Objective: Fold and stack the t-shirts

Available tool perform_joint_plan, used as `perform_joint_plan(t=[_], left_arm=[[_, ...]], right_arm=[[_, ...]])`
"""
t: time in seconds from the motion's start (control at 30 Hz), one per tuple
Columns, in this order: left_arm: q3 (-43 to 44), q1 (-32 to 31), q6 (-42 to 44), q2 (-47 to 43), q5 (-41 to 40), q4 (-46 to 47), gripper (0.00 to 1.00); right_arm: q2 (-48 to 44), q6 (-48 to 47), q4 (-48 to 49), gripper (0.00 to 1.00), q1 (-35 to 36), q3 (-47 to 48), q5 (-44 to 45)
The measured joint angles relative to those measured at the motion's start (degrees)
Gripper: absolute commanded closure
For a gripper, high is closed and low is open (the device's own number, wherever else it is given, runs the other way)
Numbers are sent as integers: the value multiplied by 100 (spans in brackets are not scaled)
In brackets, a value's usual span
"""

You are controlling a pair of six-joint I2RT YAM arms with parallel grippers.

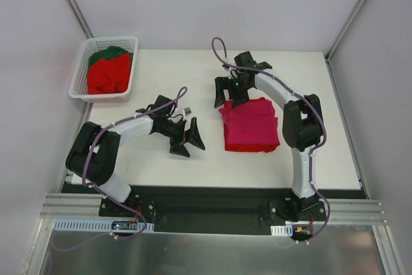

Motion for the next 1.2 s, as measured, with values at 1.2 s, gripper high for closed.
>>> perform_joint_plan(t=[1.2], left_arm=[[407, 0, 15, 326, -7, -57, 1]], right_arm=[[-1058, 31, -350, 4, -1064, -1453, 820]])
